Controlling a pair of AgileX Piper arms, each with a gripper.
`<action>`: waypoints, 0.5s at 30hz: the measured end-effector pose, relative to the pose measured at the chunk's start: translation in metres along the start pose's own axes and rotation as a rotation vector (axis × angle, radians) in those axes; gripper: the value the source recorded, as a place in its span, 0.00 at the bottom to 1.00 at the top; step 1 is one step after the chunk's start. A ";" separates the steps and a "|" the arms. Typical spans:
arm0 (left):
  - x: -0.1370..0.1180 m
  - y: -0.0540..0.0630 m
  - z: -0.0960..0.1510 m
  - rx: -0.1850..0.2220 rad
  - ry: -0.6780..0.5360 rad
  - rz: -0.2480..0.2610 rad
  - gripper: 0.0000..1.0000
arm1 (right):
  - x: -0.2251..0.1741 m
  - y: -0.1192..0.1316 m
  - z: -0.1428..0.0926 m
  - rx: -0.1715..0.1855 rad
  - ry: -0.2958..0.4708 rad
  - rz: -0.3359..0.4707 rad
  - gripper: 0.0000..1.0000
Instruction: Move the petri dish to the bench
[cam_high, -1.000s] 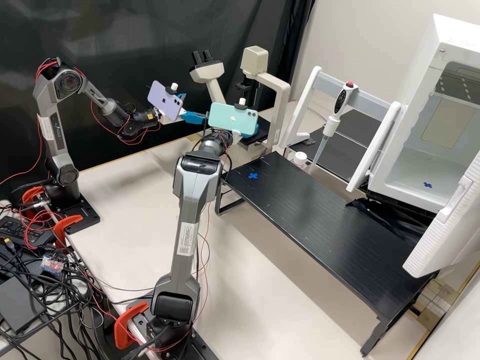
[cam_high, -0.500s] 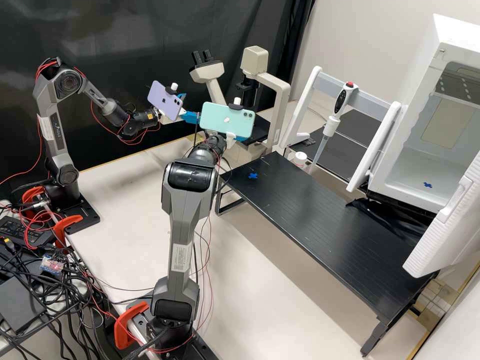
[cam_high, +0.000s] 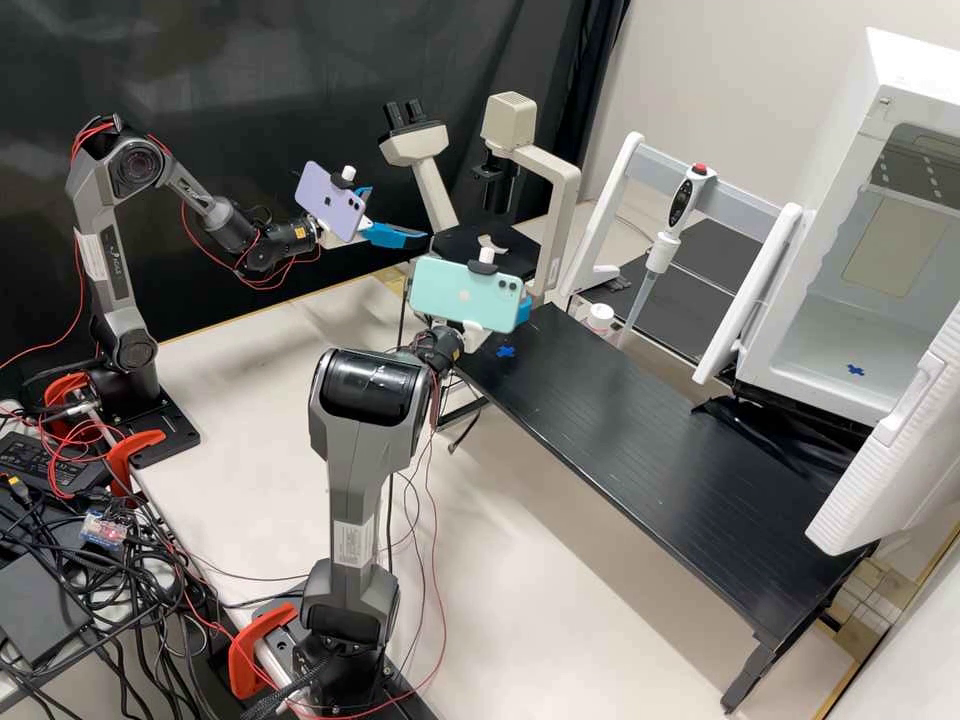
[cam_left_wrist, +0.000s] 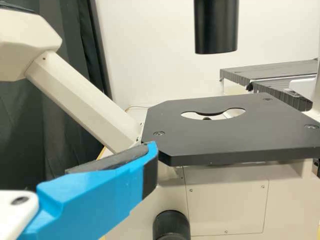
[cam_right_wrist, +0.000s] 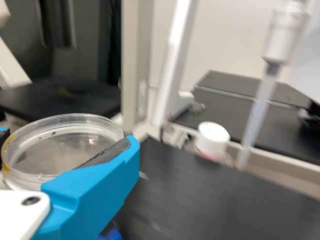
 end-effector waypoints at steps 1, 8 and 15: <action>0.000 0.000 0.000 0.000 0.000 0.000 1.00 | -0.002 -0.001 0.003 -0.009 -0.003 -0.001 0.00; 0.000 0.000 0.000 0.000 0.000 0.000 1.00 | -0.014 -0.005 0.025 -0.020 -0.034 0.031 0.00; 0.000 0.000 0.000 0.000 0.000 0.000 1.00 | -0.023 -0.008 0.031 -0.029 -0.026 0.040 0.00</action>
